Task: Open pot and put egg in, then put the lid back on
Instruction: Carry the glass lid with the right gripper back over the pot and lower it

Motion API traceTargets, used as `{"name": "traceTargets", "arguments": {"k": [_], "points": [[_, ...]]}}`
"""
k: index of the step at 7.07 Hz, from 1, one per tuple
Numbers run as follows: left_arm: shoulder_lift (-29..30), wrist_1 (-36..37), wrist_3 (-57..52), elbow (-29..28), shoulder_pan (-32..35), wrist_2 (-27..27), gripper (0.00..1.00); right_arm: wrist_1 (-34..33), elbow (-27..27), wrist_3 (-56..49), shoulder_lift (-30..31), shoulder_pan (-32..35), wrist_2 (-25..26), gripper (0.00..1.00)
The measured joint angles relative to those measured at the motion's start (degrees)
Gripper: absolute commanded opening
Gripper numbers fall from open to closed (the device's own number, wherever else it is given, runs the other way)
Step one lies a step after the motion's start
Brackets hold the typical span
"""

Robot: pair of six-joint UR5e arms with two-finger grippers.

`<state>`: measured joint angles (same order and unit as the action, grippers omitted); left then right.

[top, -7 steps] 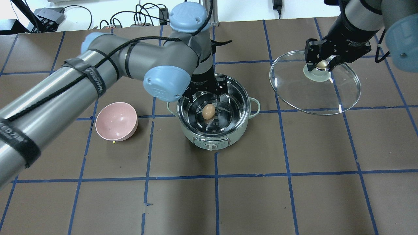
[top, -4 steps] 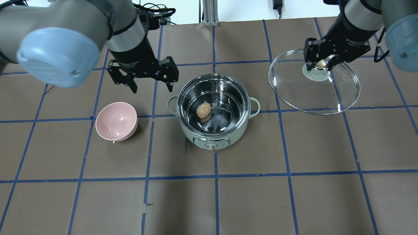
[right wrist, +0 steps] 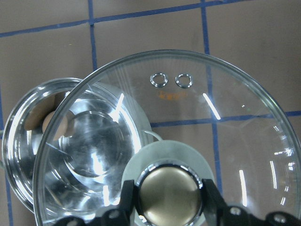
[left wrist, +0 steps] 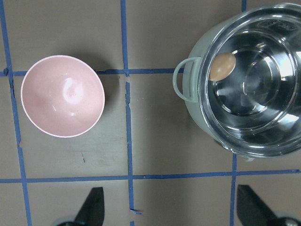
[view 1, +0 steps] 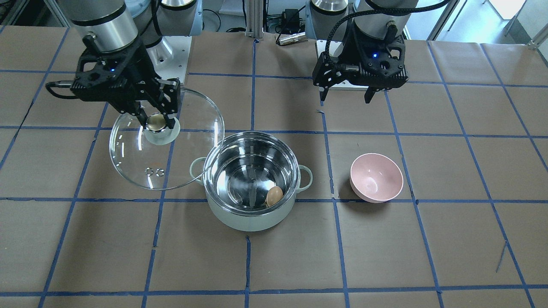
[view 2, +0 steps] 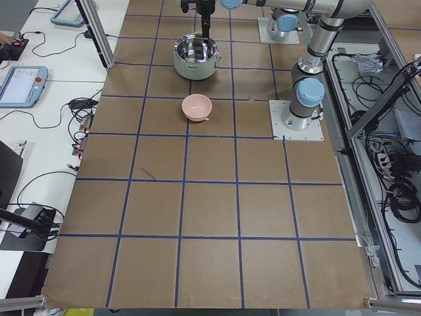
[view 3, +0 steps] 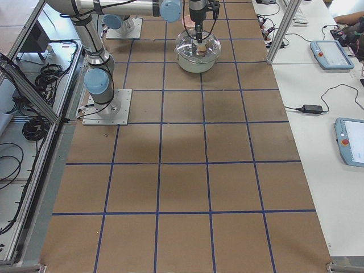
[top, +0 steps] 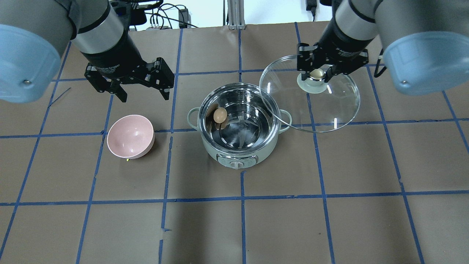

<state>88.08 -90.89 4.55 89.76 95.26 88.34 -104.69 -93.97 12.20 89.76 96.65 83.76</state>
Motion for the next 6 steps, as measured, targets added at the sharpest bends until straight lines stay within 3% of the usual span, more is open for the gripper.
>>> {"name": "traceTargets", "arguments": {"k": [3, 6], "points": [[-1.4, 1.6, -0.7, 1.8, 0.0, 0.5, 1.00, -9.4, -0.1, 13.4, -5.2, 12.0, 1.0, 0.34], [-1.9, 1.8, -2.6, 2.1, -0.1, 0.6, 1.00, -14.9, -1.9, 15.8, -8.6, 15.8, 1.9, 0.33]]}}
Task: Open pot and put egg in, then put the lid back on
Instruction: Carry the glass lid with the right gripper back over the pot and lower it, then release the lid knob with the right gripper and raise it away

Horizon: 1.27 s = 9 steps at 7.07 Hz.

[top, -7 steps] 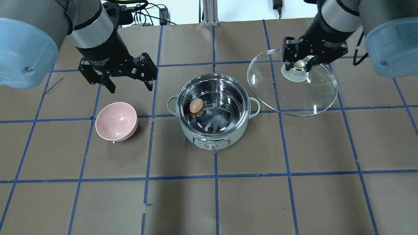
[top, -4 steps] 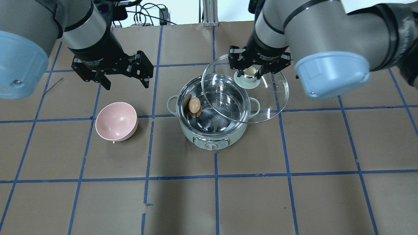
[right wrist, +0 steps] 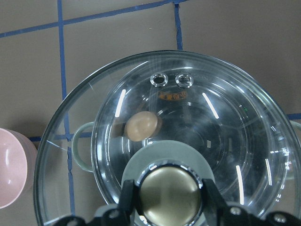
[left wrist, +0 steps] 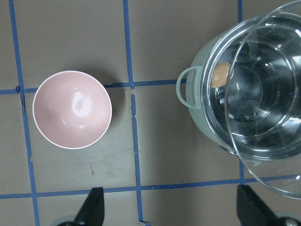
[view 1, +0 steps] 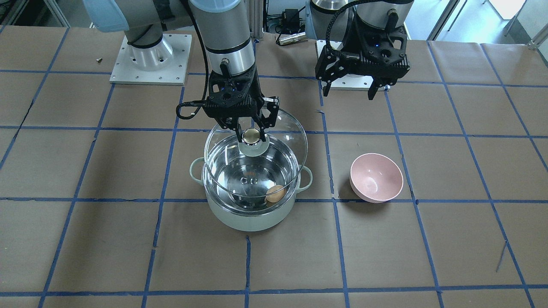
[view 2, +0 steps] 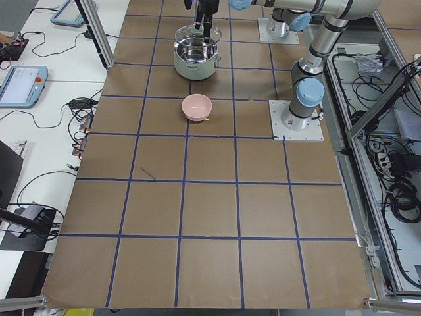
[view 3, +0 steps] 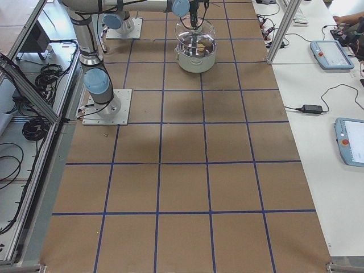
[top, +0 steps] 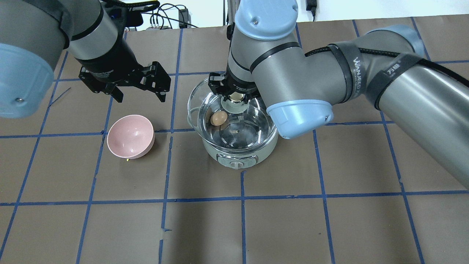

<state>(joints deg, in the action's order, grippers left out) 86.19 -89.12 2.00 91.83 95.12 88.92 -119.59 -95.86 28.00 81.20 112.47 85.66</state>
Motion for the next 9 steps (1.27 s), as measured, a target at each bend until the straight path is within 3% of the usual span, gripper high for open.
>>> {"name": "traceTargets", "arguments": {"k": [5, 6, 7, 9], "points": [[0.0, 0.9, -0.2, -0.1, 0.0, -0.2, 1.00, -4.8, -3.4, -1.5, -1.8, 0.2, 2.3, 0.37], [0.0, 0.9, -0.1, -0.1, 0.1, -0.1, 1.00, -5.1, -3.5, -1.4, -2.0, 0.2, 2.3, 0.47], [0.0, 0.9, -0.1, -0.1, 0.1, -0.1, 1.00, -5.3, -3.6, -1.3, -2.1, 0.2, 2.3, 0.63], [0.0, 0.8, -0.1, -0.1, 0.1, 0.0, 1.00, -6.6, -3.8, -1.5, -2.1, 0.2, 2.5, 0.83]]}}
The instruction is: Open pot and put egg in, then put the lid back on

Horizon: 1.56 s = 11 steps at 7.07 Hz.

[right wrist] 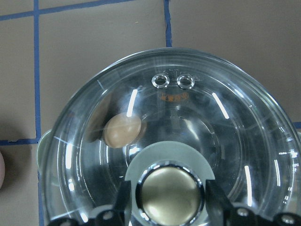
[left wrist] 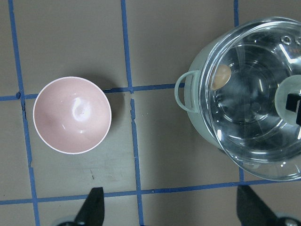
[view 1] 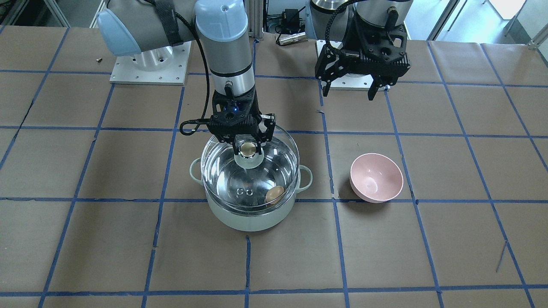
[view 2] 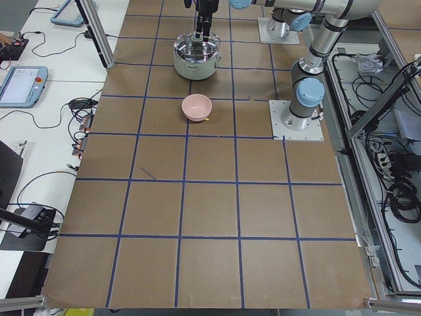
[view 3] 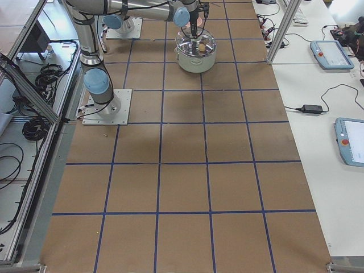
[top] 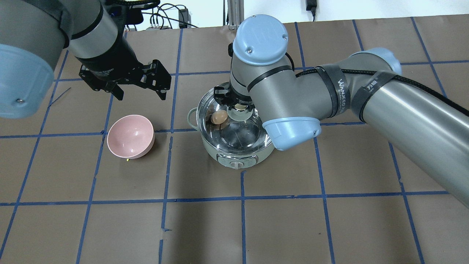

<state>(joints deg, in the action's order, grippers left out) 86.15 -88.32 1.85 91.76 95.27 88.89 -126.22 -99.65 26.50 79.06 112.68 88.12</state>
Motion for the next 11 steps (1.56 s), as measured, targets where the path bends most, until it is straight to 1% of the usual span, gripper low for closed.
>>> {"name": "traceTargets", "arguments": {"k": [1, 2, 4, 5, 6, 8, 9, 11], "points": [[0.0, 0.0, 0.0, 0.0, 0.0, -0.1, 1.00, -1.3, -0.2, -0.1, 0.0, 0.0, 0.1, 0.95], [0.0, 0.1, 0.0, -0.1, -0.1, -0.1, 1.00, -2.0, -0.4, -0.1, 0.0, 0.0, 0.1, 1.00], [0.0, 0.1, 0.0, -0.1, -0.1, 0.0, 1.00, -2.3, 0.1, -1.4, 0.1, -0.5, 0.7, 1.00], [0.0, 0.0, 0.0, -0.1, -0.1, 0.0, 1.00, -2.0, 0.7, -4.3, 0.8, -2.1, 2.5, 1.00], [0.0, 0.0, 0.0, -0.1, -0.1, 0.0, 1.00, -1.0, 1.8, -6.9, 2.2, -5.1, 4.1, 1.00], [-0.1, -0.1, 0.0, -0.2, -0.1, 0.1, 1.00, 4.1, 2.9, -10.3, 6.6, -12.8, 2.1, 1.00], [-0.1, -0.3, 0.0, -0.2, -0.1, 0.5, 1.00, 7.5, 2.9, -12.9, 9.0, -15.0, 1.6, 1.00], [-0.1, -0.2, 0.0, 0.0, 0.0, 2.5, 1.00, 12.6, 2.4, -14.9, 11.8, -16.1, 1.8, 1.00]]}}
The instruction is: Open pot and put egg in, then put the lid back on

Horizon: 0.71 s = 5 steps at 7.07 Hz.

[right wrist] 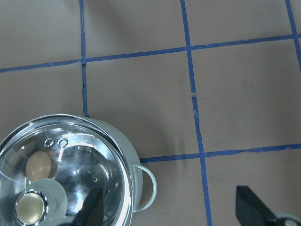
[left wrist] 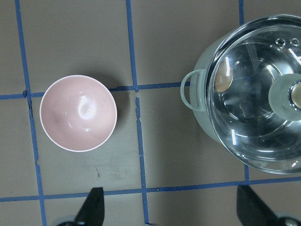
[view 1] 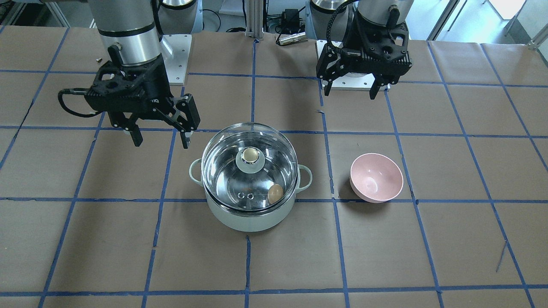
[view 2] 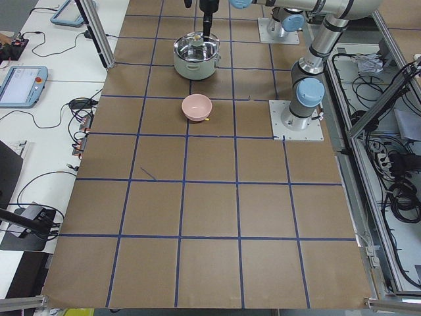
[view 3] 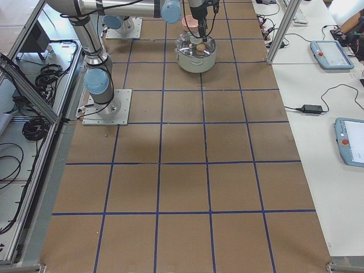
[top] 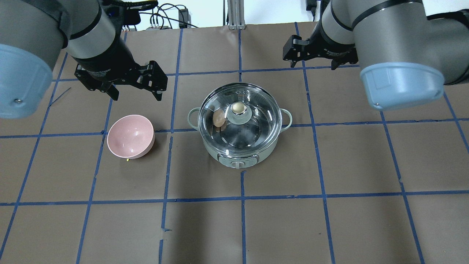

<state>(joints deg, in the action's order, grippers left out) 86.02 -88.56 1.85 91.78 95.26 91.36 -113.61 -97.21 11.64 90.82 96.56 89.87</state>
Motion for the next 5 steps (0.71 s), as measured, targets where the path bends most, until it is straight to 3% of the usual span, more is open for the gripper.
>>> {"name": "traceTargets", "arguments": {"k": [5], "points": [[-0.2, -0.1, 0.0, 0.1, 0.1, 0.8, 1.00, 6.0, -0.3, -5.2, 0.5, -0.5, 4.1, 1.00]]}}
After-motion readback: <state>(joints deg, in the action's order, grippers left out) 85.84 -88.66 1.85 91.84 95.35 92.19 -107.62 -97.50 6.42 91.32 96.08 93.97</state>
